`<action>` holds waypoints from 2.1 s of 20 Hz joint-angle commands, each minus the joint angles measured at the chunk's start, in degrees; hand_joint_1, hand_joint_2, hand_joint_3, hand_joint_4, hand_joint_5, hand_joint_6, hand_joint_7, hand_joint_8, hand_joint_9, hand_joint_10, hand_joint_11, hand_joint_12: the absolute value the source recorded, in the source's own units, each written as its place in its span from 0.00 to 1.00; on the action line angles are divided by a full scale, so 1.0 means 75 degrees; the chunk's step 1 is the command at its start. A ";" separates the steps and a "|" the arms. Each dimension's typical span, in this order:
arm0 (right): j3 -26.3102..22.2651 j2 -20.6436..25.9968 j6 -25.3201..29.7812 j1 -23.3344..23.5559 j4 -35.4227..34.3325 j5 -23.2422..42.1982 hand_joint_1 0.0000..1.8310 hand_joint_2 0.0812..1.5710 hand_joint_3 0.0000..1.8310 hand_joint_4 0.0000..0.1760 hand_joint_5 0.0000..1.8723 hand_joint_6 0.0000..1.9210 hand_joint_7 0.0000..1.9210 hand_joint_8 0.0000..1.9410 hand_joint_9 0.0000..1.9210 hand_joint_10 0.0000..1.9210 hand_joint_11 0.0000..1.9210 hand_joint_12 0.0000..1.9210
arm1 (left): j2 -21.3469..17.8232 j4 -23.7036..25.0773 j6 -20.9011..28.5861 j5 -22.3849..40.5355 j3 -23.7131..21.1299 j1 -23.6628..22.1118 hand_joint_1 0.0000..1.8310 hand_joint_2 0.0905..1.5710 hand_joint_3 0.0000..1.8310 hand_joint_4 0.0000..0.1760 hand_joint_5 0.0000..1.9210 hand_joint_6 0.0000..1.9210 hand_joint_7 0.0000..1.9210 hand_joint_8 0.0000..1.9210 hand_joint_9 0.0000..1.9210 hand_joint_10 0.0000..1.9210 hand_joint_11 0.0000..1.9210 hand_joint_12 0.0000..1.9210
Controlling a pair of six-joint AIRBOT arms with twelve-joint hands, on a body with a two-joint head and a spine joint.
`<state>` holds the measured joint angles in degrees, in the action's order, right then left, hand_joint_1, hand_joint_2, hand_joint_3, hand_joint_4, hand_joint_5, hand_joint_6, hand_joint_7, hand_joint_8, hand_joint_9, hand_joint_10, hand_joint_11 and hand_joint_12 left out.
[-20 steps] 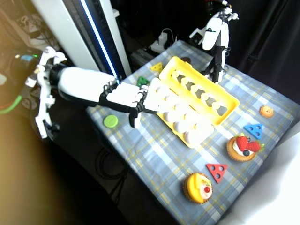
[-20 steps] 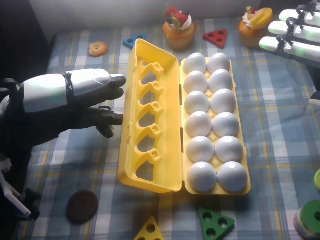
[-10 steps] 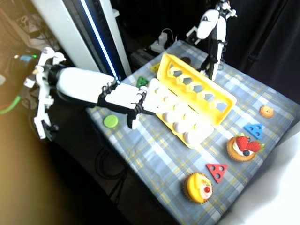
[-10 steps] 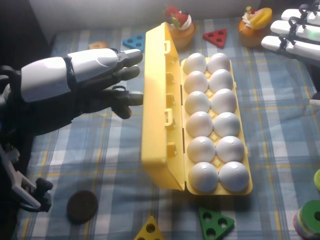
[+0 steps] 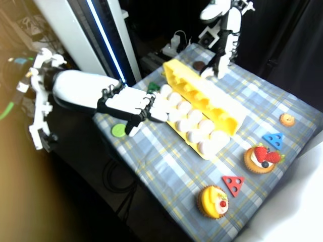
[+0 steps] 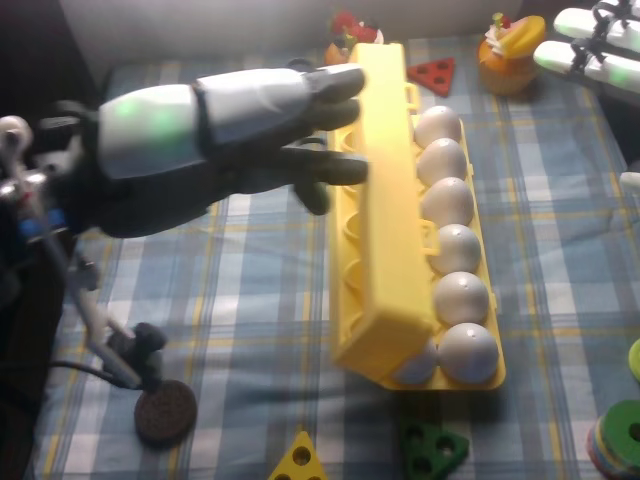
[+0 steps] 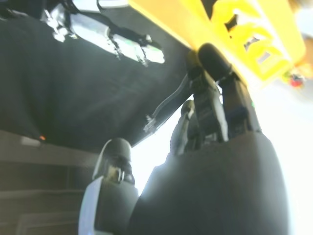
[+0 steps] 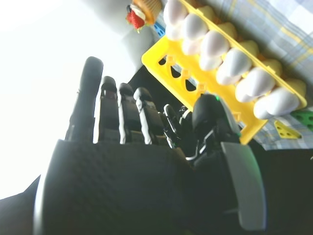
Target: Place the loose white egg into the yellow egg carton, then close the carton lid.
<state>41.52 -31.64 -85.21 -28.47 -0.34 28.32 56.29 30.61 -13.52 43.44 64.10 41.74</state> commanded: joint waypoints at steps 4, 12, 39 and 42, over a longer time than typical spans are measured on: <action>0.0027 0.0083 -0.0055 0.0084 -0.0059 0.0955 0.13 0.90 0.00 0.04 0.00 0.00 0.00 0.00 0.00 0.21 0.00 1.00 | 0.0545 0.0534 0.0535 0.0263 0.0299 -0.0471 0.08 0.89 0.00 0.09 0.02 0.02 0.08 0.00 0.22 0.48 0.28 0.88; 0.0031 0.0088 -0.0055 0.0084 -0.0059 0.0989 0.12 0.90 0.00 0.13 0.00 0.00 0.00 0.00 0.00 0.25 0.00 0.99 | 0.1450 0.2117 0.1731 -0.0629 0.0960 -0.0880 0.09 0.95 0.00 0.01 0.00 0.00 0.00 0.00 0.02 0.46 0.09 0.91; -0.0125 0.0268 -0.0055 -0.0012 -0.0098 0.1323 0.13 0.90 0.00 0.44 0.00 0.00 0.00 0.00 0.00 0.08 0.00 1.00 | -0.0713 0.1280 -0.0249 -0.0233 -0.0276 -0.1318 0.00 0.96 0.00 0.32 0.01 0.00 0.00 0.00 0.00 0.00 0.00 0.30; -0.0138 0.0286 -0.0055 -0.0143 -0.0246 0.1665 0.13 0.89 0.00 0.40 0.00 0.00 0.00 0.00 0.00 0.05 0.00 1.00 | -0.1462 -0.0704 -0.2155 -0.0059 -0.0661 -0.0780 0.08 0.94 0.00 0.00 0.05 0.01 0.10 0.02 0.11 0.06 0.00 0.67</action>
<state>40.47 -29.98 -85.41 -30.22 -1.89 33.15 44.91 26.81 -30.85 36.80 59.05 37.01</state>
